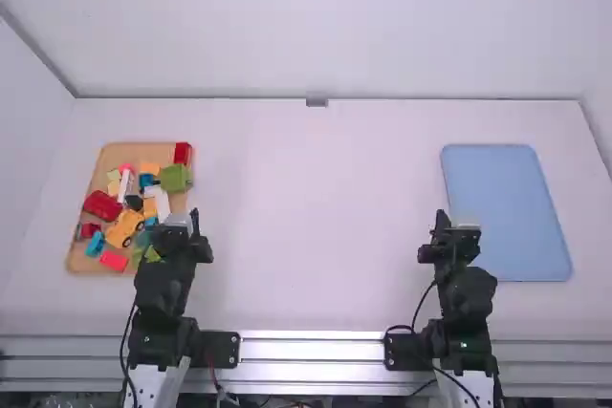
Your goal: Assemble lego blocks to make yellow taxi
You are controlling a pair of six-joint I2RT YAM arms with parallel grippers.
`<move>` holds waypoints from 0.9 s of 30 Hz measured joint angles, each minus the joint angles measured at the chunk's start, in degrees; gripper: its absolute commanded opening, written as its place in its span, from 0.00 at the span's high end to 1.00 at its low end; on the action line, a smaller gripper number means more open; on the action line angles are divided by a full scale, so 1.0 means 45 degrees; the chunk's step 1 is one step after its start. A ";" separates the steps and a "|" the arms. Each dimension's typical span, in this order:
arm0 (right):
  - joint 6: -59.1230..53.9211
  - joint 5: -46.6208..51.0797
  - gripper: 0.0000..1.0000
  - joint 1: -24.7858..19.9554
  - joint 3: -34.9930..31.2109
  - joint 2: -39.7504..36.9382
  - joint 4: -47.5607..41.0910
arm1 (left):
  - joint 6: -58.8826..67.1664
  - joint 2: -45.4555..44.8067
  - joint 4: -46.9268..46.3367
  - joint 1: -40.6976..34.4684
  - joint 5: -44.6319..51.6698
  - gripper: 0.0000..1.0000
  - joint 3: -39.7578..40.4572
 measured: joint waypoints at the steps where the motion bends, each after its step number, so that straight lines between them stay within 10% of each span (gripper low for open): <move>1: 0.0005 -0.0024 1.00 0.0000 0.0000 0.0000 0.0024 | -0.0005 0.0005 0.0005 0.0000 -0.0005 1.00 0.0000; 15: -0.0384 -0.0267 0.90 0.0413 0.0714 0.1545 -0.0316 | -0.0155 0.0787 -0.0675 -0.0005 -0.0151 0.90 0.0520; 27: -0.1389 -0.0821 0.72 0.1914 0.5255 0.6266 -0.1151 | -0.1112 0.3143 -0.2356 -0.0010 -0.1044 0.72 0.3235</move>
